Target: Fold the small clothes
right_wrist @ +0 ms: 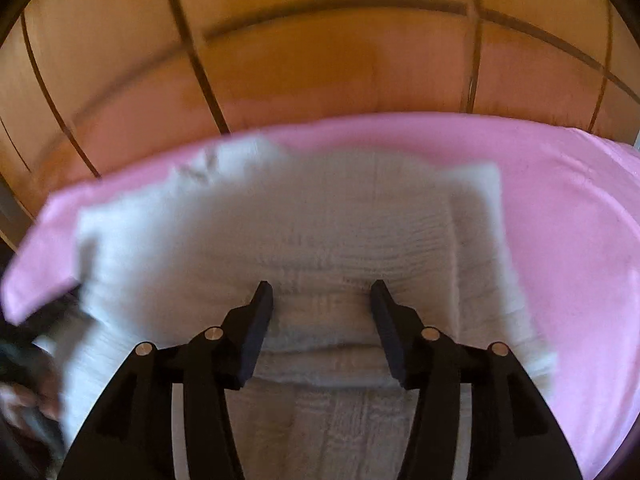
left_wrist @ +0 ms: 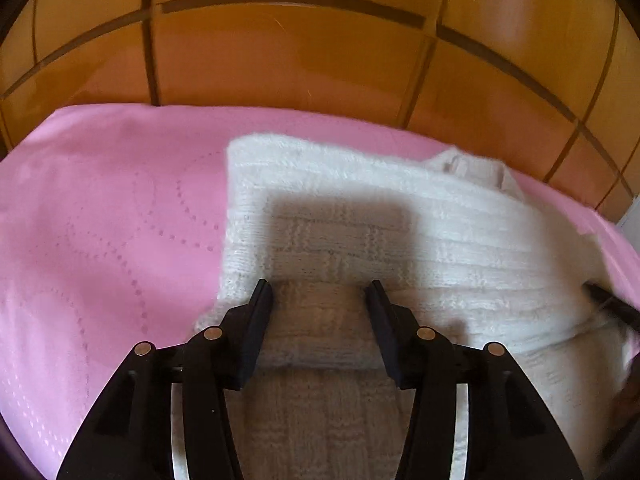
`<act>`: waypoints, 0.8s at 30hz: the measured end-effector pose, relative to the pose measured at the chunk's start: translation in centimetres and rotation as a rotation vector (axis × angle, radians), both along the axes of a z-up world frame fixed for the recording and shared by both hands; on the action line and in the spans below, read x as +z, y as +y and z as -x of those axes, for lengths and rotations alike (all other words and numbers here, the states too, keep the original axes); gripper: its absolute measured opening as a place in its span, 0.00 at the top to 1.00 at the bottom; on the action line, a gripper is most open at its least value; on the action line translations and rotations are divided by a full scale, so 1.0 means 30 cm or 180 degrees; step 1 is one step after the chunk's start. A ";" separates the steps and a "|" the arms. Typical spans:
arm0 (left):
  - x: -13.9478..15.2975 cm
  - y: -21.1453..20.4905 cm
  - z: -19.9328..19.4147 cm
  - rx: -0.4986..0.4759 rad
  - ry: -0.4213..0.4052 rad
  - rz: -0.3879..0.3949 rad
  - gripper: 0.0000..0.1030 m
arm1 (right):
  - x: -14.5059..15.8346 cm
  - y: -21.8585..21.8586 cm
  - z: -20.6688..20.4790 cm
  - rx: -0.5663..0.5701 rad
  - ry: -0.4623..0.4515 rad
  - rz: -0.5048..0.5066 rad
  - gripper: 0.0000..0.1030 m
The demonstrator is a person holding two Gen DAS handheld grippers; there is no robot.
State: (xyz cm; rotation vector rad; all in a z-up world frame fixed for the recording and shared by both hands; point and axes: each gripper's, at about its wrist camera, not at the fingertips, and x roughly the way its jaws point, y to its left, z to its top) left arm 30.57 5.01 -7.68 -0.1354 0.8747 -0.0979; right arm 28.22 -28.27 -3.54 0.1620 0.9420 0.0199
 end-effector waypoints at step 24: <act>0.129 0.019 0.432 0.0236 -0.0179 -0.0068 0.31 | 0.026 0.060 0.299 0.0019 0.0054 0.0069 0.09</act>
